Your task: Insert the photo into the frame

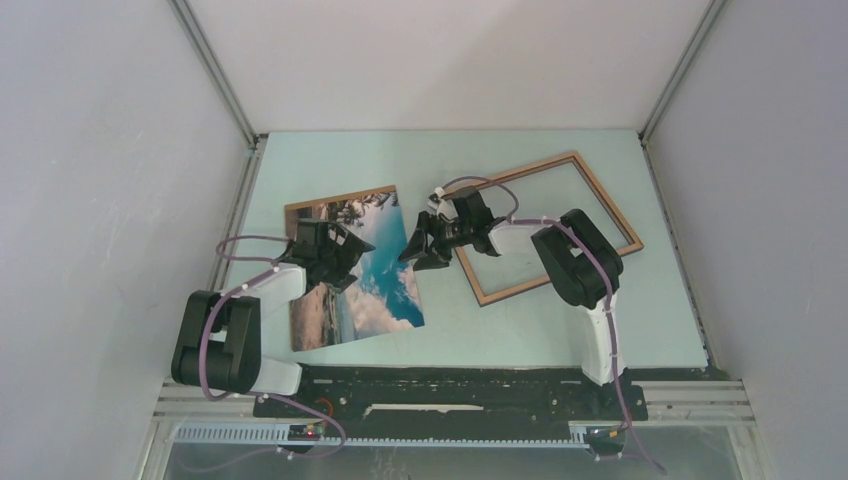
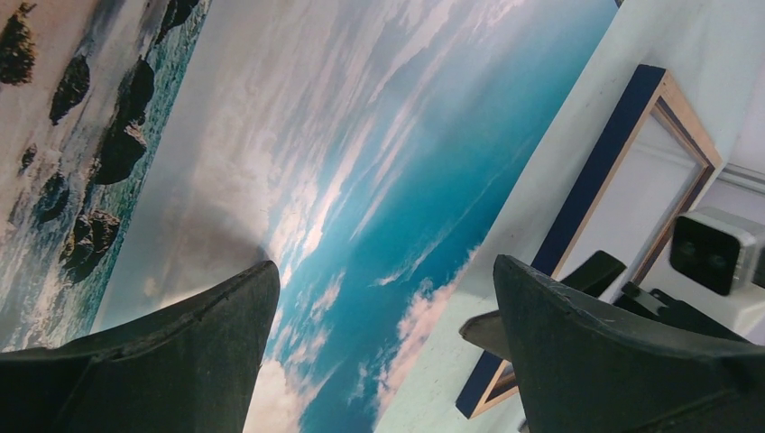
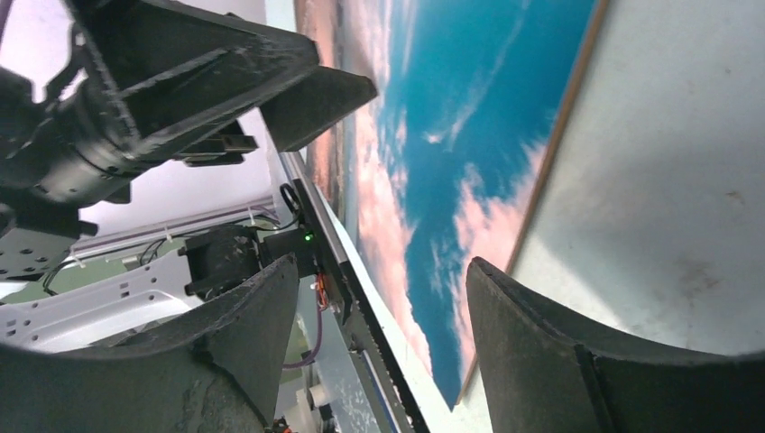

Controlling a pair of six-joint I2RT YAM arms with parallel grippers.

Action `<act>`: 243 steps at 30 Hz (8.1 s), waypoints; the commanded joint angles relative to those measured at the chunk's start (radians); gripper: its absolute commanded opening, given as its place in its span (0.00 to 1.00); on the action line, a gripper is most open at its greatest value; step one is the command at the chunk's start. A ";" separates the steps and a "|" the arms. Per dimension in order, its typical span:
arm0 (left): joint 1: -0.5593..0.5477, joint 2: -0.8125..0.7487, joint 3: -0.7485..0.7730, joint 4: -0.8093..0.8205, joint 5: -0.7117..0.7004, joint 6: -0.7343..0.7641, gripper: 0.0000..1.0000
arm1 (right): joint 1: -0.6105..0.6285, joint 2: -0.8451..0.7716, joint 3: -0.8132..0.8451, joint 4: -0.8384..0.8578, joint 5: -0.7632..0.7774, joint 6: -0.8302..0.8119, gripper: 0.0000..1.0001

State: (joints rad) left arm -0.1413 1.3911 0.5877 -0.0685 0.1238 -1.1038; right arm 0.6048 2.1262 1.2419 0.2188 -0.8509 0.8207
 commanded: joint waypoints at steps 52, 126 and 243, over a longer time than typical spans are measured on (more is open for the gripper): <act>0.535 0.047 0.097 -0.396 0.059 0.524 1.00 | 0.006 -0.014 0.031 -0.139 0.112 -0.068 0.78; 0.441 -0.338 -0.035 -0.501 0.034 0.371 1.00 | 0.073 -0.645 -0.624 0.020 0.414 0.199 0.86; -0.188 -0.715 -0.086 0.025 0.367 0.352 1.00 | -0.044 -0.625 0.477 -1.440 1.385 -0.488 0.00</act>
State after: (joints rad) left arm -0.3092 0.6537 0.5468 -0.2619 0.4004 -0.7341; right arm 0.5335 1.3861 1.6394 -1.2236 0.4782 0.3607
